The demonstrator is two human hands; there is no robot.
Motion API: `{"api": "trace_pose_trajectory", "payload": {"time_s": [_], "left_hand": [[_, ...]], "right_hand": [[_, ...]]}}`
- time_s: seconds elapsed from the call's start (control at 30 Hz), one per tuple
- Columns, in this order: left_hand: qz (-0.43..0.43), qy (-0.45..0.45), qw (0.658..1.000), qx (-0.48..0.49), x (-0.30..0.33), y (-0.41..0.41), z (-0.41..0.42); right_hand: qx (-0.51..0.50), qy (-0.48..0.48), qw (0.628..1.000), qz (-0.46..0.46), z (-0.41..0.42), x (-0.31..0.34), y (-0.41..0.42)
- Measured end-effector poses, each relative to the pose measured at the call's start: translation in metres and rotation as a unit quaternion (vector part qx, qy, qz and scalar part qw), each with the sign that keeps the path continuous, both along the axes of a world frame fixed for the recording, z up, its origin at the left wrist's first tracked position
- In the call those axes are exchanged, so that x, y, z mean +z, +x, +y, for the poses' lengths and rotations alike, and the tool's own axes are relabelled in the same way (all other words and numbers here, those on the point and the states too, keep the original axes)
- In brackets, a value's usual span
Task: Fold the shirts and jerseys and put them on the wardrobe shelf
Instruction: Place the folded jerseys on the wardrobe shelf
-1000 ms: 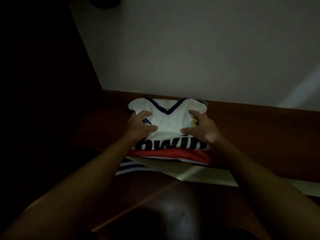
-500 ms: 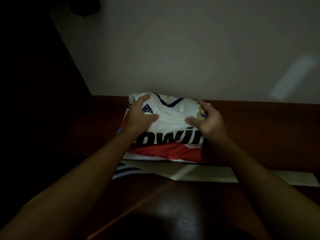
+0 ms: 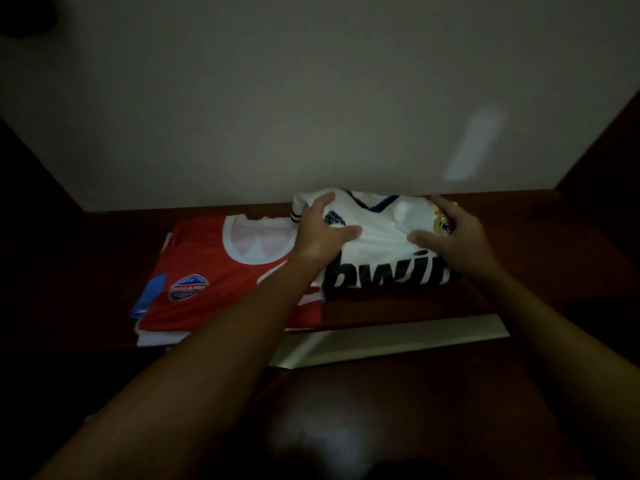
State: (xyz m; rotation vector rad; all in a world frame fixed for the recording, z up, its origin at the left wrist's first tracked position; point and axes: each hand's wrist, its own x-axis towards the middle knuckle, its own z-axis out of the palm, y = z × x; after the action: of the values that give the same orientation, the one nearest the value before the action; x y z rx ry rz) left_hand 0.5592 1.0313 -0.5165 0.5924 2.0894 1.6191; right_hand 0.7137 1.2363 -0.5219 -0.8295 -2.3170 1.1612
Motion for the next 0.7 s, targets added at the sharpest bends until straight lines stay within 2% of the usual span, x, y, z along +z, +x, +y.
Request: {"api": "trace_pose_trajectory", "payload": {"time_s": [0.07,0.13,0.2,0.27,0.33,0.37,0.4,0.47,0.6,0.7], "left_hand": [[-0.042,-0.098,0.993,-0.043,-0.019,0.016,0.010],[0.009,-0.218,0.973,-0.074,-0.033,0.030,0.015],[0.069,-0.269,0.960,-0.047,-0.035,0.041,0.020],[0.157,-0.305,0.939,-0.001,-0.031,0.049,0.023],[0.341,-0.316,0.885,0.038,-0.034,0.052,0.023],[0.409,-0.295,0.863,0.030,-0.037,0.052,0.023],[0.441,-0.274,0.855,0.002,-0.041,0.051,0.024],[0.457,-0.269,0.846,-0.053,-0.052,0.048,0.029],[0.453,-0.368,0.808,-0.076,-0.087,0.045,0.028],[0.446,-0.374,0.808,-0.089,-0.102,0.045,0.028]], "right_hand": [[0.007,0.027,0.994,-0.108,0.014,-0.016,0.017],[0.022,0.097,0.961,-0.259,0.022,-0.034,0.028],[0.011,0.175,0.921,-0.349,0.025,-0.043,0.034],[-0.020,0.228,0.909,-0.349,0.024,-0.042,0.035],[-0.039,0.276,0.913,-0.296,0.013,-0.038,0.033],[-0.031,0.300,0.914,-0.272,0.004,-0.038,0.029],[-0.012,0.318,0.912,-0.259,-0.004,-0.038,0.024],[0.033,0.337,0.905,-0.259,-0.018,-0.043,0.012],[0.060,0.298,0.903,-0.305,-0.018,-0.070,0.004],[0.057,0.298,0.898,-0.320,-0.009,-0.086,0.009]]}}
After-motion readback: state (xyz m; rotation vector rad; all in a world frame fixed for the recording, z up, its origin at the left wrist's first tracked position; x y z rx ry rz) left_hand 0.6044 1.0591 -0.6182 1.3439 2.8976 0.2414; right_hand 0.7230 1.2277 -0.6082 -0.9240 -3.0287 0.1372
